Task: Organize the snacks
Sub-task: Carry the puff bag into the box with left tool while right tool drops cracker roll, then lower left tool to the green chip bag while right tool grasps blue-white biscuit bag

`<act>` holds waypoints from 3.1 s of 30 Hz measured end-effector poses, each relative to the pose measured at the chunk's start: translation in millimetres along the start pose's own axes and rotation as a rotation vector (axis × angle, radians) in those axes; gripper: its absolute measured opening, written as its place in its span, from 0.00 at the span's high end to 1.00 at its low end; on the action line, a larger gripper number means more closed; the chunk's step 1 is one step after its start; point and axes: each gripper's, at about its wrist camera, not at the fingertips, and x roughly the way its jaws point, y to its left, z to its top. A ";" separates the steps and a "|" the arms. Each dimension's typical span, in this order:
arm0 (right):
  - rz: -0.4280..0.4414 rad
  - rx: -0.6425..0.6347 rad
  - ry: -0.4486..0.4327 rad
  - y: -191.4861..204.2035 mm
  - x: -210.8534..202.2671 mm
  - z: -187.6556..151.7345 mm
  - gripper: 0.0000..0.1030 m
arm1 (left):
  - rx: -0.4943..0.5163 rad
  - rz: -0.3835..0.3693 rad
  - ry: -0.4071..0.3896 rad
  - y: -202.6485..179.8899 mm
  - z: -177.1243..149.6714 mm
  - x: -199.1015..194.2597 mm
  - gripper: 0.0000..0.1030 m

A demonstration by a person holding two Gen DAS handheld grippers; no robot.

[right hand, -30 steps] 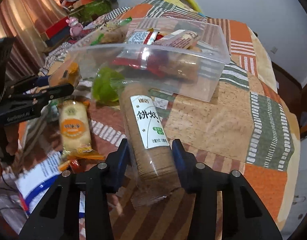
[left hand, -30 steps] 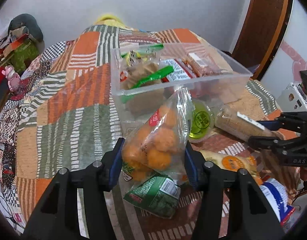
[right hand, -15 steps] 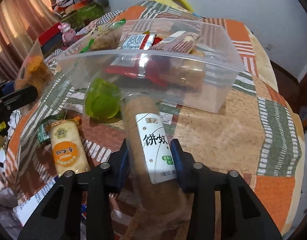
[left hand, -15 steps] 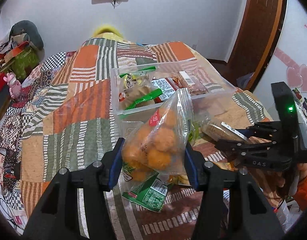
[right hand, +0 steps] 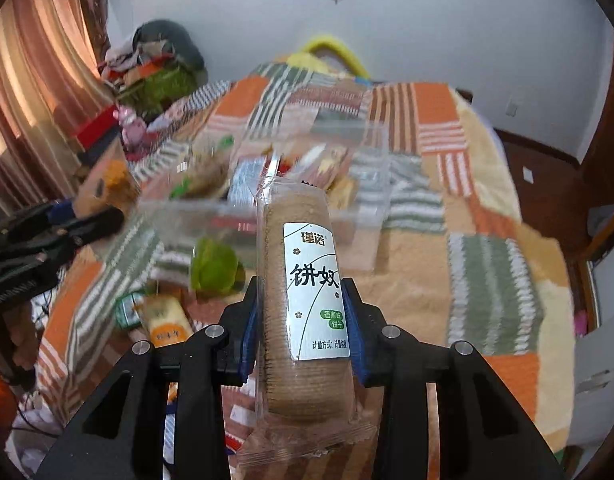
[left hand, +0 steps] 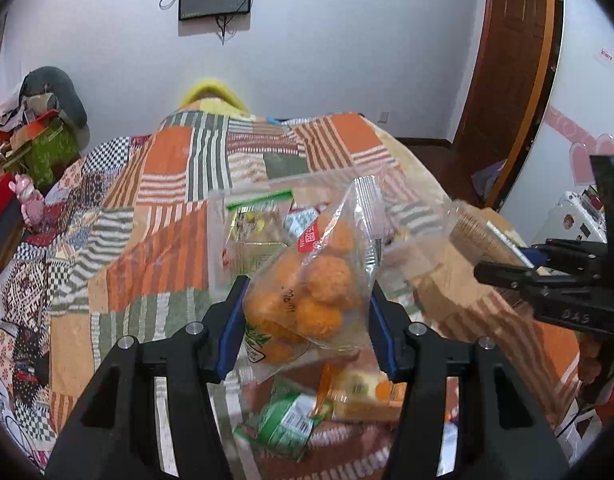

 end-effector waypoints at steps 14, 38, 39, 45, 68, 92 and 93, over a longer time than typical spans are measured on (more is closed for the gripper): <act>-0.060 0.083 -0.144 -9.5 13.8 58.5 0.67 | 0.023 0.003 -0.053 -20.8 51.0 36.2 0.47; -0.078 0.125 -0.017 -23.6 83.7 71.6 0.68 | -0.005 0.035 0.077 -21.6 57.0 118.6 0.36; -0.078 0.118 -0.015 -22.4 82.3 71.2 0.68 | -0.007 0.032 0.083 -21.6 56.6 119.3 0.35; -0.067 0.092 -0.012 -21.1 66.8 62.4 0.68 | -0.008 0.005 0.081 -24.4 57.2 103.2 0.32; 0.043 -0.031 -0.080 49.1 -36.2 -17.5 0.22 | 0.003 0.066 -0.015 9.7 -11.5 -53.1 0.15; 0.014 -0.027 0.170 56.9 15.7 -93.6 0.17 | 0.004 0.060 0.165 14.7 -103.7 -19.9 0.15; -0.005 -0.022 0.175 53.8 16.9 -93.3 0.17 | 0.008 0.062 0.170 14.6 -103.1 -14.5 0.15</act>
